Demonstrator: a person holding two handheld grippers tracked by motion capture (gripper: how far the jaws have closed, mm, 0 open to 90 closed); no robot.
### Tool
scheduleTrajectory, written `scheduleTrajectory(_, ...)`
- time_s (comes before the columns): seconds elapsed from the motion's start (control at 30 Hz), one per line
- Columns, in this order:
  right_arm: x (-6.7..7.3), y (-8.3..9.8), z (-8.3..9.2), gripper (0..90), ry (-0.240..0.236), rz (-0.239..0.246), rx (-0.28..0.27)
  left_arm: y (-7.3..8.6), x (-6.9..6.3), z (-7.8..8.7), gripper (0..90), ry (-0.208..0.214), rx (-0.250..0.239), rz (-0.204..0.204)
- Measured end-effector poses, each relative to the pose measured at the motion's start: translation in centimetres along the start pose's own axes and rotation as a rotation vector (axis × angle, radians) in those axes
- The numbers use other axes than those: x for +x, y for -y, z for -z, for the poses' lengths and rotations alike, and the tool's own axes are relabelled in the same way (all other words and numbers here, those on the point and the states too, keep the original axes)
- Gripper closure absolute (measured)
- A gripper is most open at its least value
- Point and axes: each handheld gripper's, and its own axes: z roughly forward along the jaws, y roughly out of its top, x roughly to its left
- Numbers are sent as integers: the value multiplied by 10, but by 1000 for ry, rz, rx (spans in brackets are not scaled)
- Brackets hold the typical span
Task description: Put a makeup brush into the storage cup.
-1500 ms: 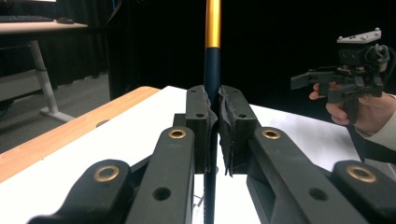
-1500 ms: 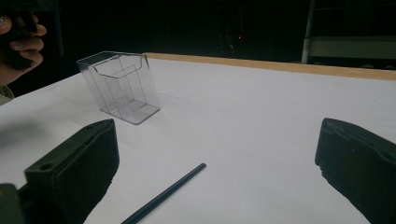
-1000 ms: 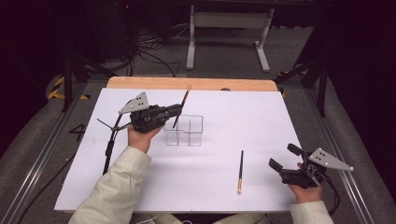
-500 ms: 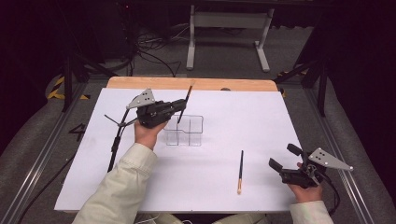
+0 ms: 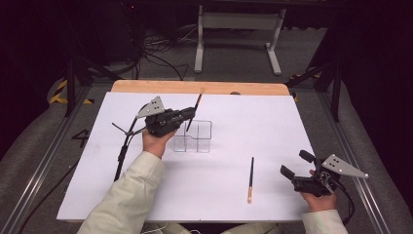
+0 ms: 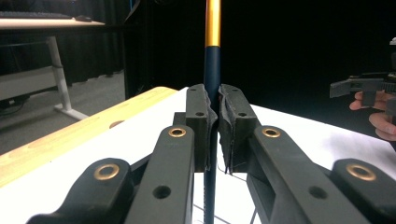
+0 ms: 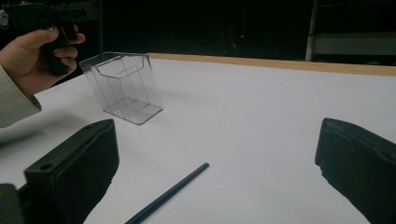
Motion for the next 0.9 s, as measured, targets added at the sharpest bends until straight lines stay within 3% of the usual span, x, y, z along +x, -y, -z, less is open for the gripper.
scheduleTrajectory(0.9,1,-1,-2,0,-10,2,1,16,0,1,825,12,38,0)
